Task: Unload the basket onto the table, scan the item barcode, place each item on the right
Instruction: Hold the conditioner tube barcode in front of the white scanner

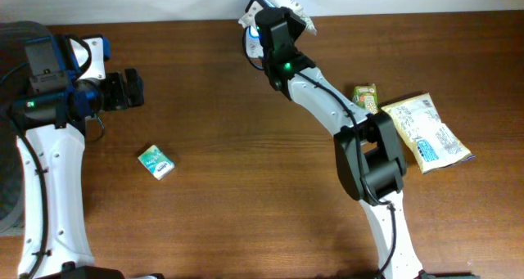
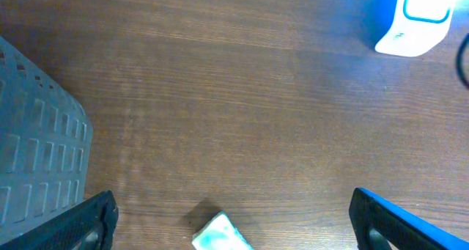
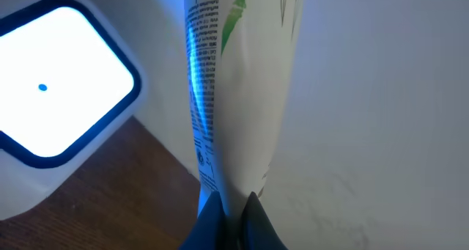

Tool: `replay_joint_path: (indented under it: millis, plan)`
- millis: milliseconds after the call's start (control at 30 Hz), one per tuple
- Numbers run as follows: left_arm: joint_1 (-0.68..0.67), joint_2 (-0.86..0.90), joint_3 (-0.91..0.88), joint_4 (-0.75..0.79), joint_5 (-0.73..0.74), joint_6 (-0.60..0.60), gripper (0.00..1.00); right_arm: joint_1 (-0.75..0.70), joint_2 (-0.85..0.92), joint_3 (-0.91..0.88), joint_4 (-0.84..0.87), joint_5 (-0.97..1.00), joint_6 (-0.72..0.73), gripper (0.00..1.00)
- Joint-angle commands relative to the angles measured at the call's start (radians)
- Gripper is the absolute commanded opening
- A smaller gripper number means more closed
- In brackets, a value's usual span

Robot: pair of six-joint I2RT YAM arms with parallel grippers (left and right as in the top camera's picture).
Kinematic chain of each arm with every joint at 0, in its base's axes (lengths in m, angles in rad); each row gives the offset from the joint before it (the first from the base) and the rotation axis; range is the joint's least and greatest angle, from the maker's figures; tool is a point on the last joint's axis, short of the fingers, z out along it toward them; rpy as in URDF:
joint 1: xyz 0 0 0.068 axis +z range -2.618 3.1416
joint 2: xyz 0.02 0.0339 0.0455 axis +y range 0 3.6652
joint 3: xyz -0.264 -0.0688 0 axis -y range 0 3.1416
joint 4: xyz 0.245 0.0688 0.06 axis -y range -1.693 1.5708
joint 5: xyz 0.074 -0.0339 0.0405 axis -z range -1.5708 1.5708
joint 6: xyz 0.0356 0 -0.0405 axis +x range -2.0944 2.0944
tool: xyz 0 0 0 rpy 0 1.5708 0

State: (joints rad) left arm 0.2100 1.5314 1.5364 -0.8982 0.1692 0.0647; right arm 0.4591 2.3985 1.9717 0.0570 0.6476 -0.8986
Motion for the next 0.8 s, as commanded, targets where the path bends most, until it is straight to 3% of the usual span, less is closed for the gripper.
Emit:
replay_joint_path:
  millis: [0,267,767]
  plan:
    - [0.002,-0.008,0.007,-0.001,0.01,0.019,0.99,0.002,0.0,0.022,0.026,0.008,-0.013,0.04]
    - [0.002,-0.008,0.007,-0.001,0.01,0.019,0.99,0.014,0.041,0.021,-0.049,-0.007,-0.01,0.04]
    - [0.002,-0.008,0.007,-0.001,0.011,0.019,0.99,0.026,0.035,0.021,-0.008,0.018,-0.009,0.04]
